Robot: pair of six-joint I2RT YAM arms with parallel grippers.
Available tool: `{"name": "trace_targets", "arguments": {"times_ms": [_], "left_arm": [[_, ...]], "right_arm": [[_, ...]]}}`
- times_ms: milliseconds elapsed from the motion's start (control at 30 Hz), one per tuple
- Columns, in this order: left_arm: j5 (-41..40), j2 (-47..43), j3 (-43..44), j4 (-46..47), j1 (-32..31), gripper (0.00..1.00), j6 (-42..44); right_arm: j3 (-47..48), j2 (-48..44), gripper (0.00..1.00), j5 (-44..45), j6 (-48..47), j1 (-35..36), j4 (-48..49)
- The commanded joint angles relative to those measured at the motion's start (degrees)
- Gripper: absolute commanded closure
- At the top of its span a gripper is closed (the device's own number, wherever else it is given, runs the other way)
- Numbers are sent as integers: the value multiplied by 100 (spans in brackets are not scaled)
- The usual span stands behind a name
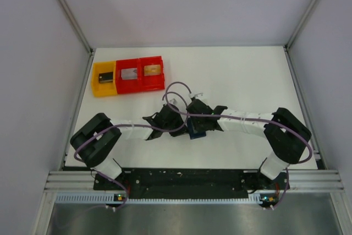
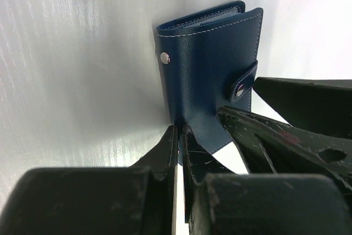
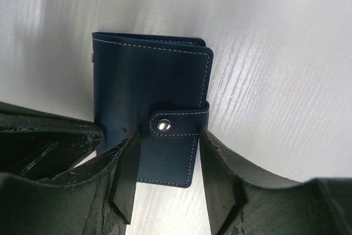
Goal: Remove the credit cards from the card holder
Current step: Open the card holder at the center of the board.
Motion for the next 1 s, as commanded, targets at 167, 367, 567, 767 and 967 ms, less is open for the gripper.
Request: {"name": "trace_targets", "arguments": {"times_ms": [167, 367, 567, 767, 967], "left_arm": [[-341, -69, -247, -155, -65, 100, 5], [-394, -236, -475, -225, -74, 100, 84], [-437, -359, -633, -321, -65, 100, 110], [-490, -403, -669, -401, -74, 100, 145], [-341, -657, -546, -270, -65, 98, 207]], "right_arm": [[160, 171, 71, 779, 51, 68, 50], [247, 153, 74, 964, 51, 24, 41], [151, -13, 92, 1218, 42, -186, -20], [-139, -461, 100, 1096, 51, -537, -38], [-245, -638, 100, 621, -98, -652, 85]]}}
